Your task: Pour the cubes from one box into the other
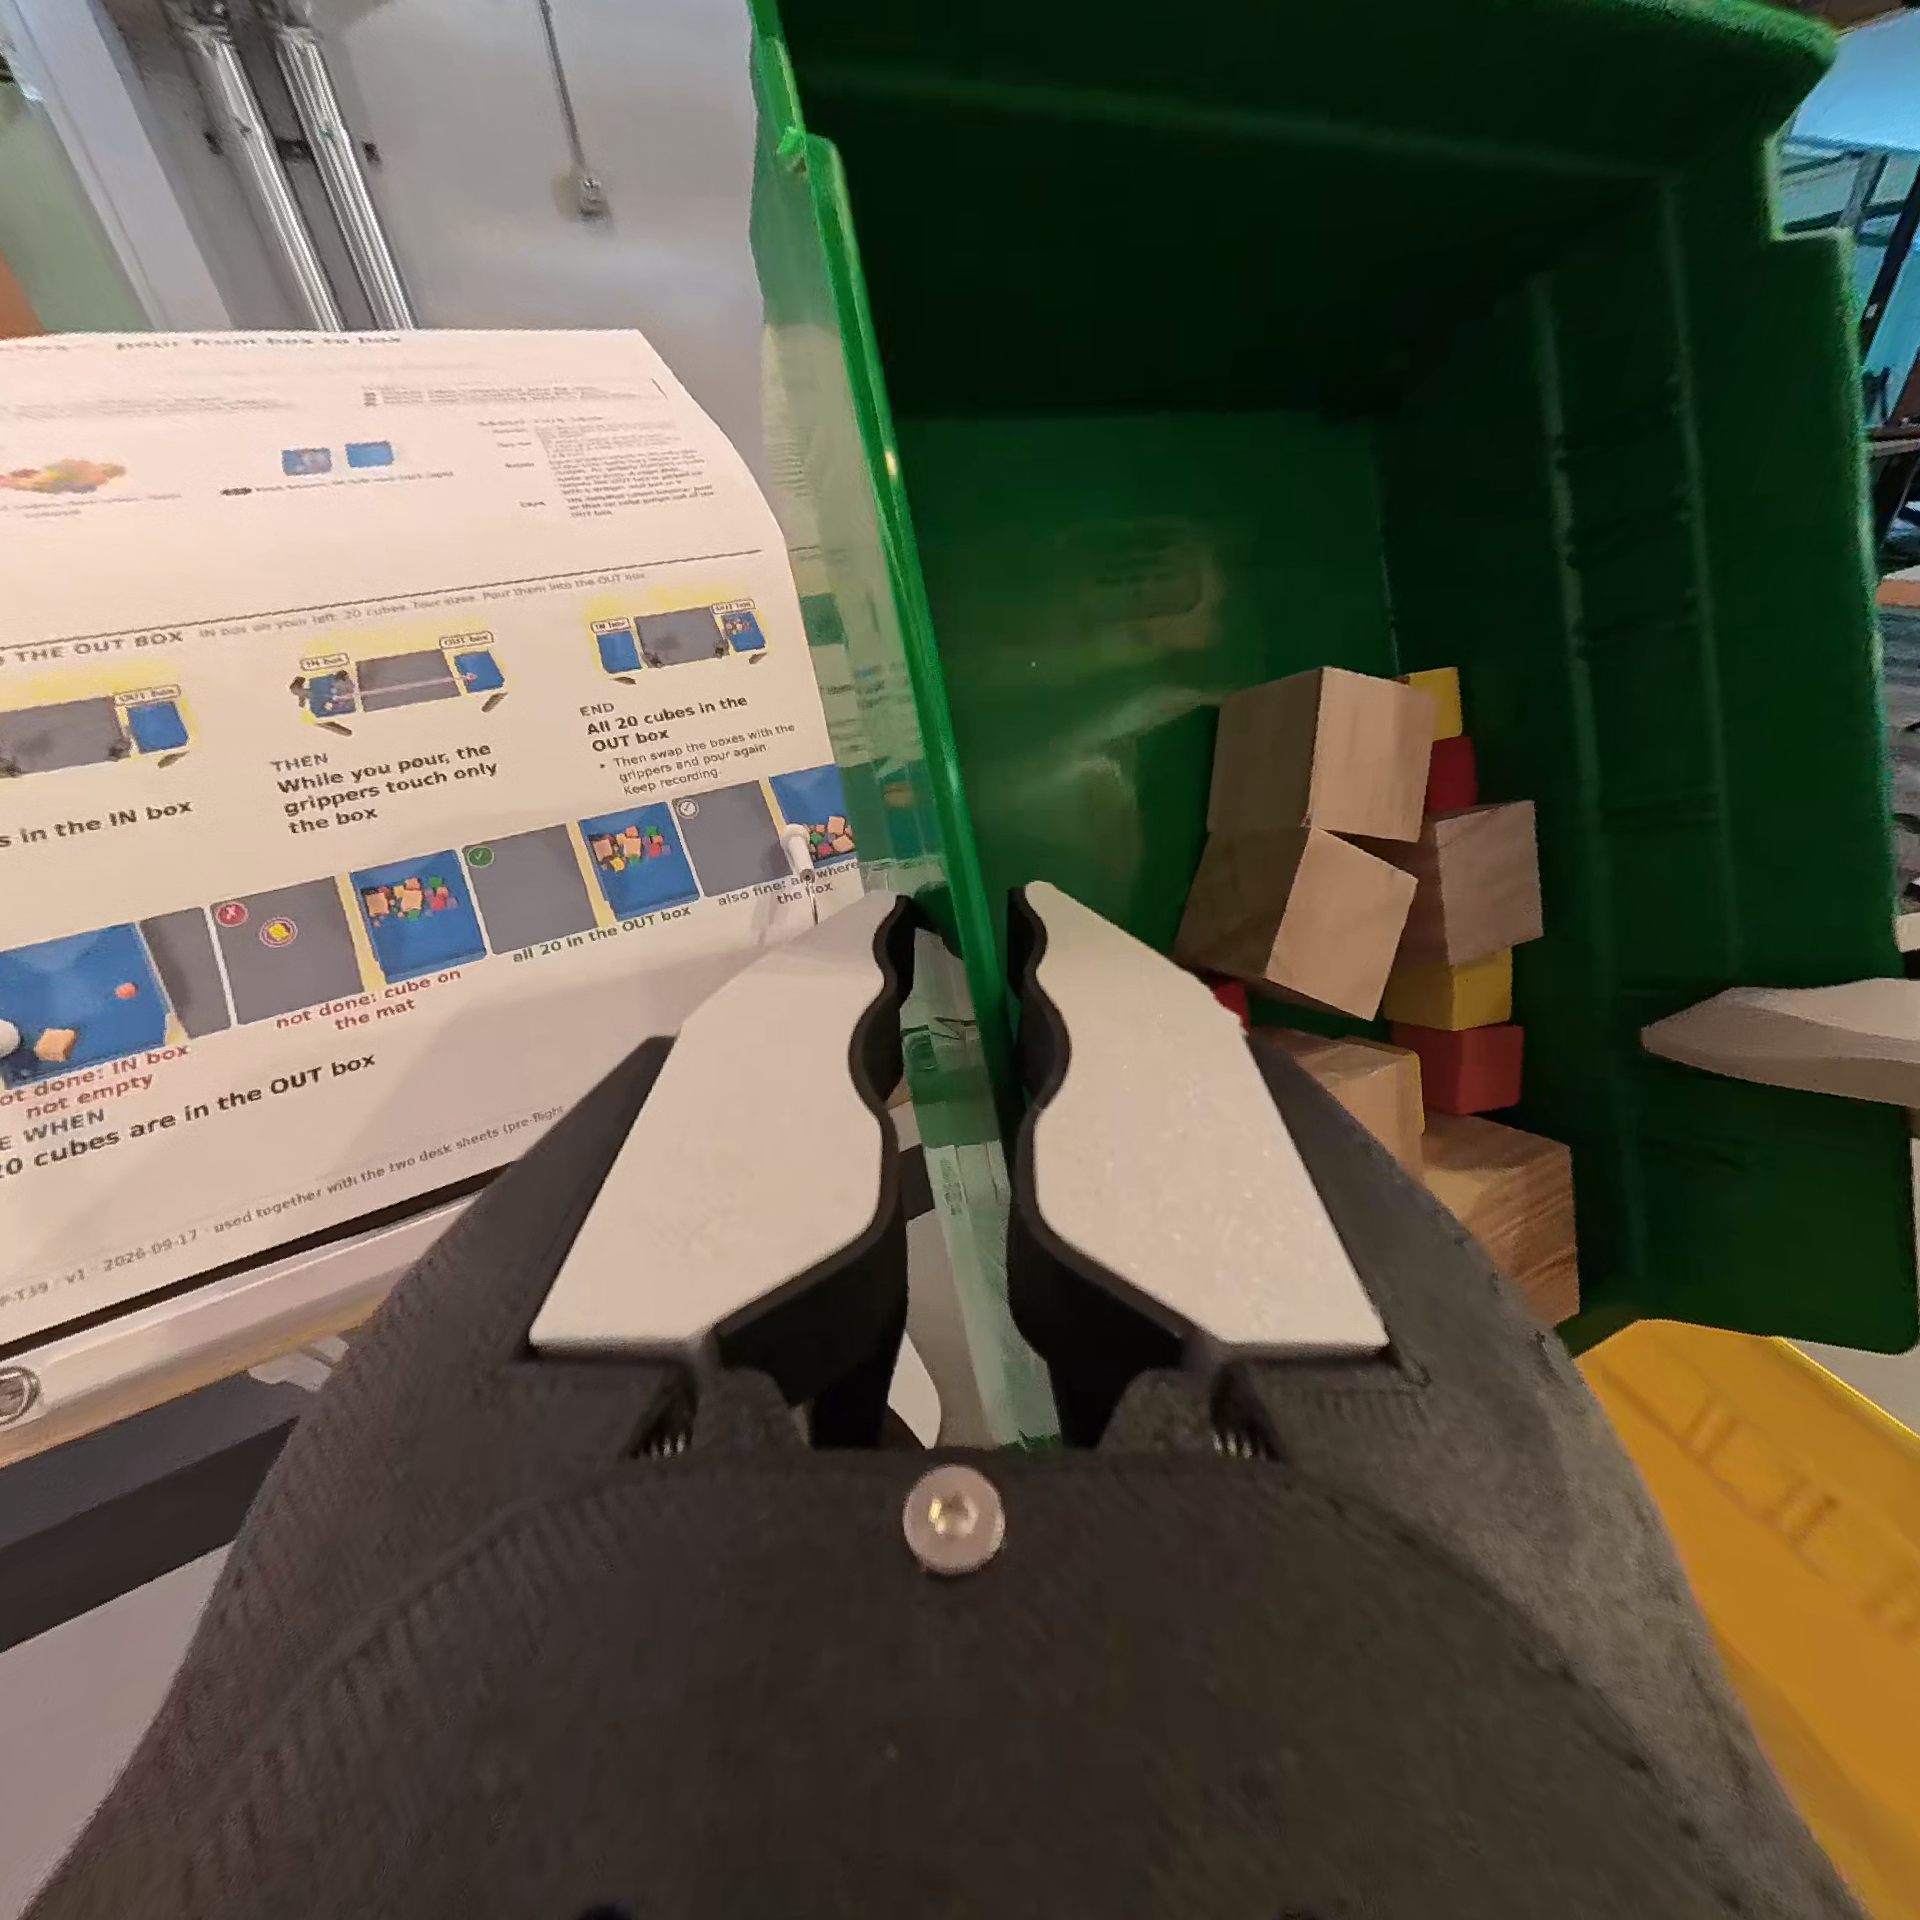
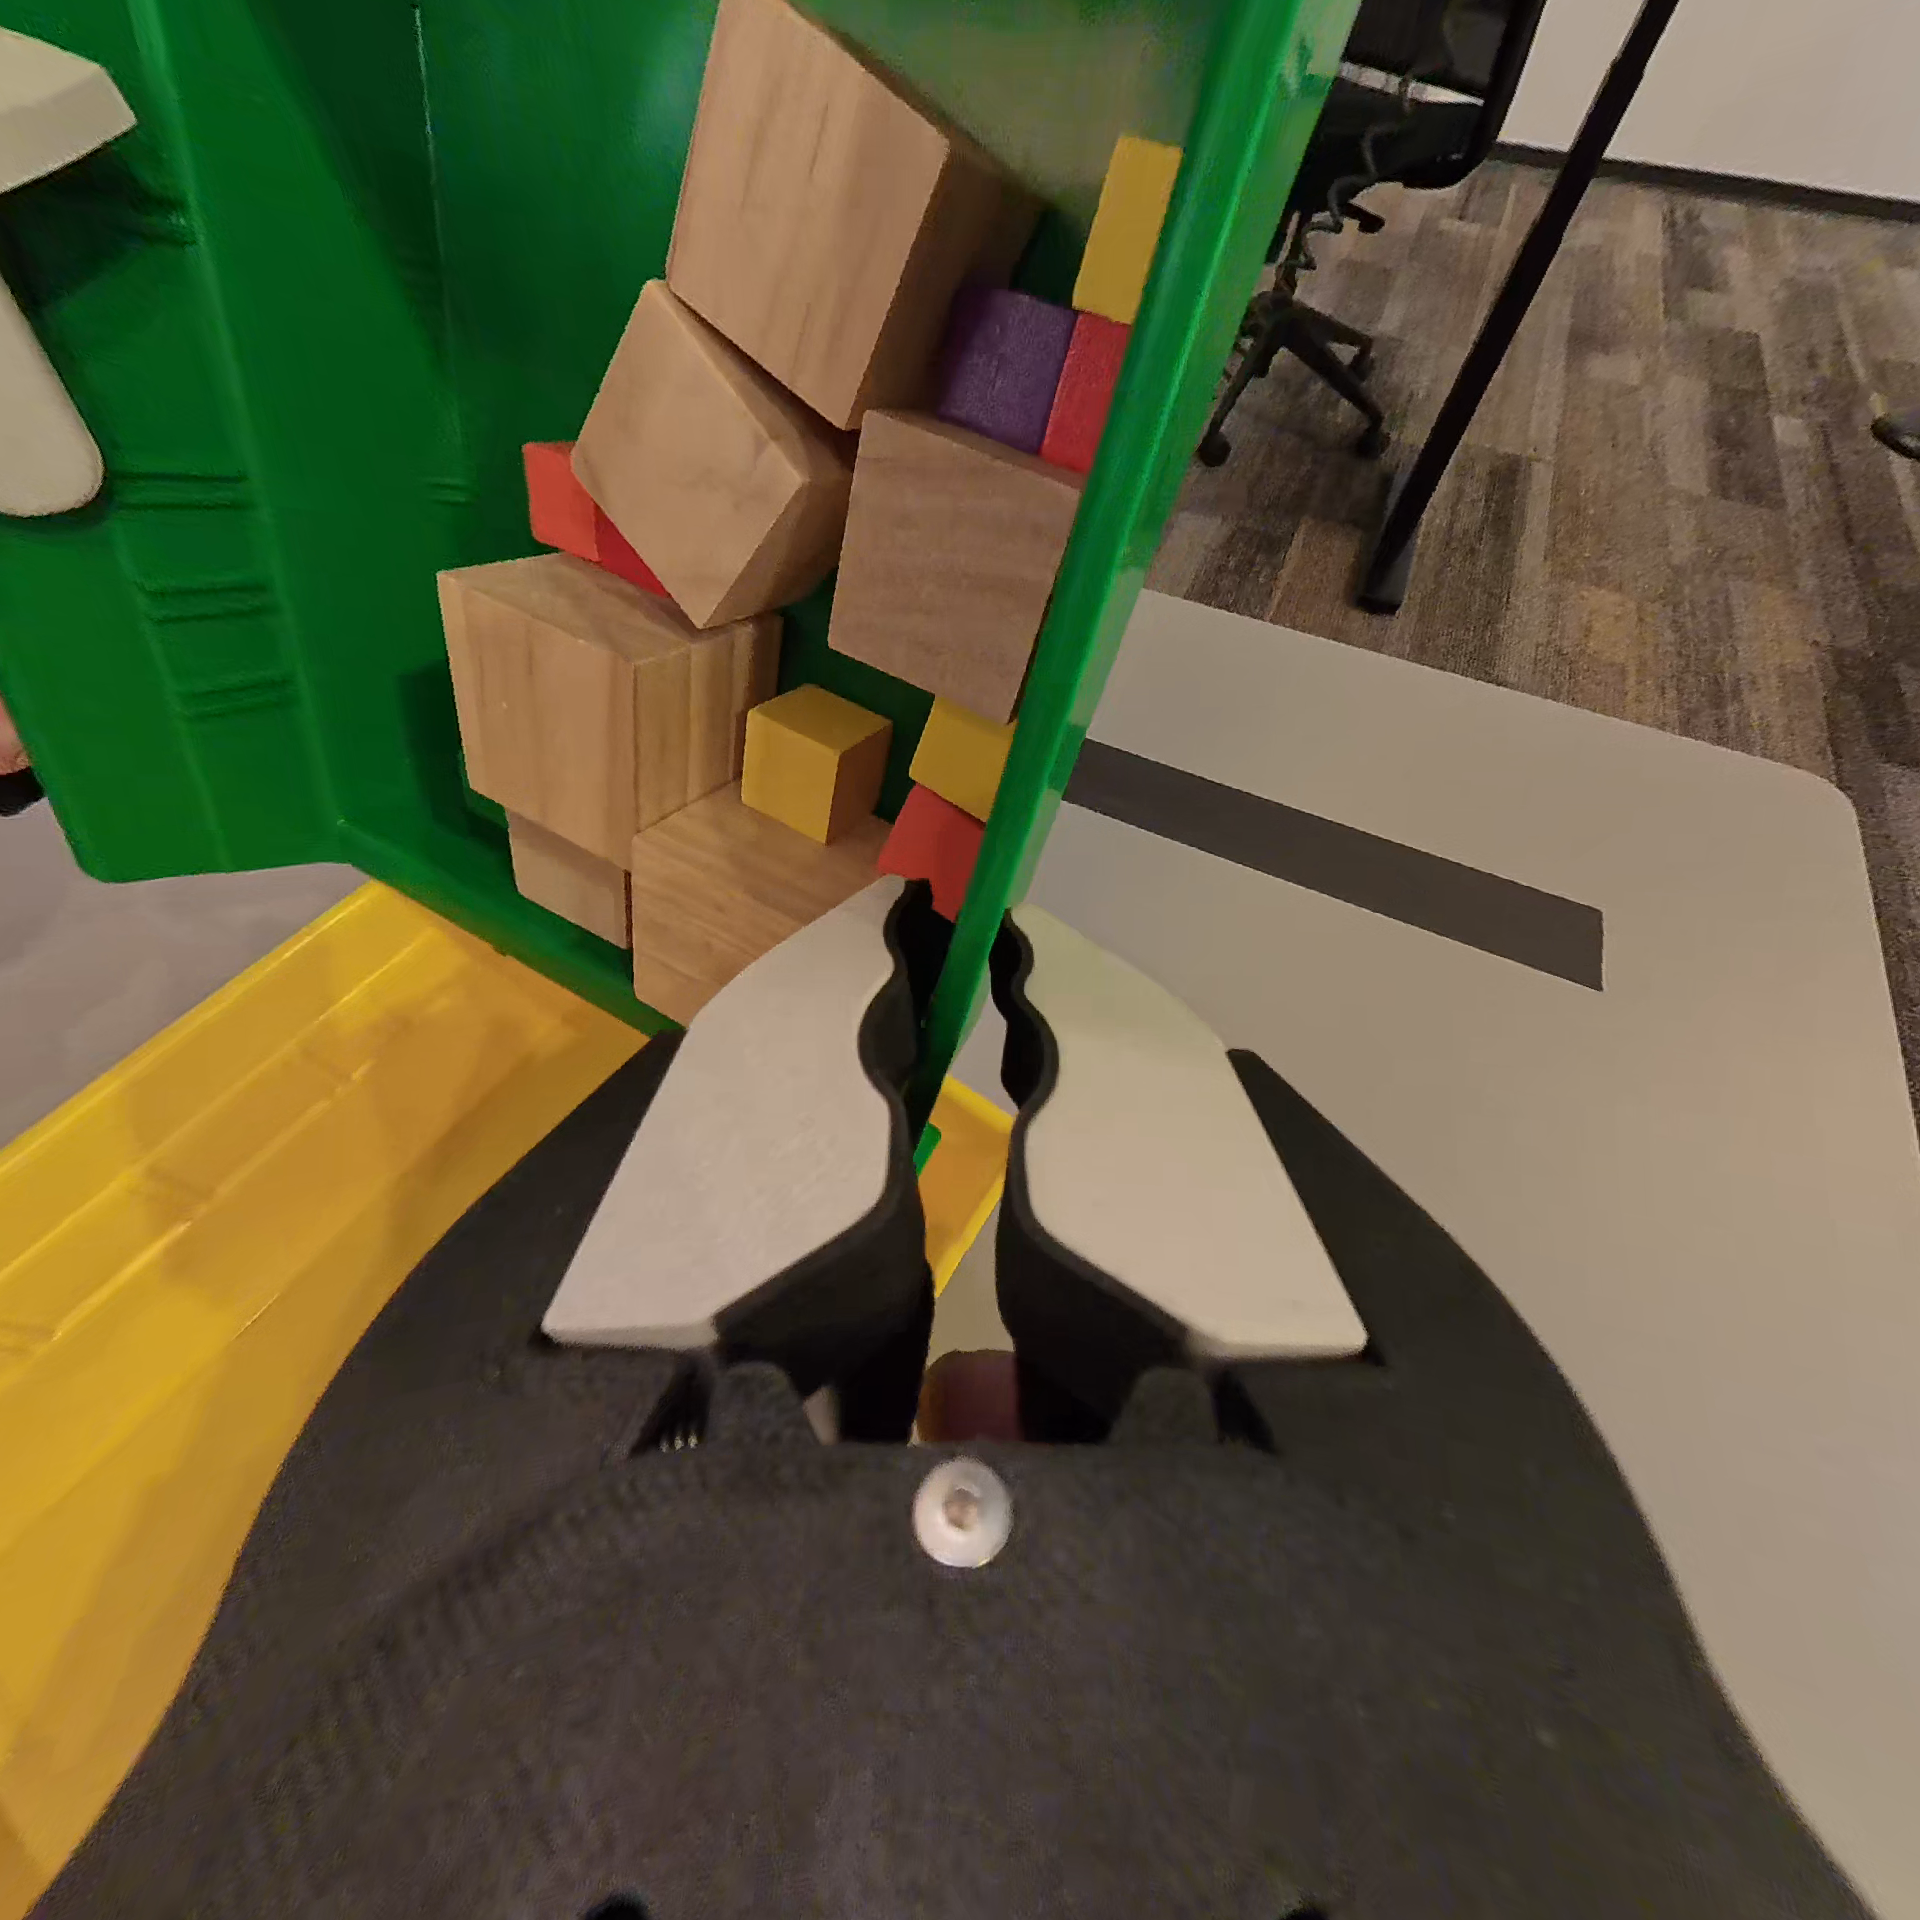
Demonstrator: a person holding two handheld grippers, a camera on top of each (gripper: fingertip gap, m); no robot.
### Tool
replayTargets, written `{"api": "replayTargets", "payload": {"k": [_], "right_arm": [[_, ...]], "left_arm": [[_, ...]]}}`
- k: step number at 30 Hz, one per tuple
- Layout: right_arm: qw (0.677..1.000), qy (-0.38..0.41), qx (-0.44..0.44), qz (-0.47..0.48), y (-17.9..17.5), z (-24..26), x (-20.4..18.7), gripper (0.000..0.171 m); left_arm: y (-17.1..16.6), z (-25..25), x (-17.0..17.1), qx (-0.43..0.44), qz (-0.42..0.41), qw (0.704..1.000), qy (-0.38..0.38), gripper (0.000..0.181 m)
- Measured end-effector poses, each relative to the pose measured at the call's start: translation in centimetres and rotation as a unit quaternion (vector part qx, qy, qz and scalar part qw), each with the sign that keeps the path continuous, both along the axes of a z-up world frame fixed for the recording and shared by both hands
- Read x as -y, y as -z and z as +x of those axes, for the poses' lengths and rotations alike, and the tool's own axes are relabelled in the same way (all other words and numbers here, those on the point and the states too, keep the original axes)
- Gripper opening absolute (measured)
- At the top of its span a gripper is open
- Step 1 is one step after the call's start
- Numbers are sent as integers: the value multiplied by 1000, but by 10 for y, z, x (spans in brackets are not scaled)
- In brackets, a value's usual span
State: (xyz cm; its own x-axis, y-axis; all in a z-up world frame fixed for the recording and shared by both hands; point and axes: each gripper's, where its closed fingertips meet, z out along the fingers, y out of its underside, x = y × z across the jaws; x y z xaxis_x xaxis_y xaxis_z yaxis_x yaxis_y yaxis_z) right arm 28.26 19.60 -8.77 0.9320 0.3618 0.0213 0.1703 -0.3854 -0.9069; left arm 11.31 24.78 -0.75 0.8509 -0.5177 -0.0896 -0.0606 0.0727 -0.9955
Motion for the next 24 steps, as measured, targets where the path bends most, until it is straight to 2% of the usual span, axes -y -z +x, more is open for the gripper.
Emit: {"api": "replayTargets", "payload": {"k": [3,7,12,14,15,17,19,24], "right_arm": [[1000,5,0,10,1,1,0,4],[1000,10,-4,14,-1,1,0,3],[1000,11,-11,13,-1,-1,-2,1],[1000,9,-15,15,-1,-4,-1,0],[1000,9,-15,17,-2,-6,-1,0],[1000,11,-2,21,-2,-9,-2,0],[1000,11,-3,22,-3,-9,-2,0],[999,0,-2,35,-4,-11,3,1]], "left_arm": [[-7,2,5,-15,23,1000,0,16],[-2,1,6,4,0,1000,10,19],[12,1,13,-9,-29,999,21,34],[27,3,15,-22,-60,998,24,50],[34,0,15,-16,-81,997,12,50],[56,-7,15,-37,-132,990,-32,44],[69,-8,17,-50,-143,987,-43,39],[67,-18,15,-80,-113,986,-94,15]]}}
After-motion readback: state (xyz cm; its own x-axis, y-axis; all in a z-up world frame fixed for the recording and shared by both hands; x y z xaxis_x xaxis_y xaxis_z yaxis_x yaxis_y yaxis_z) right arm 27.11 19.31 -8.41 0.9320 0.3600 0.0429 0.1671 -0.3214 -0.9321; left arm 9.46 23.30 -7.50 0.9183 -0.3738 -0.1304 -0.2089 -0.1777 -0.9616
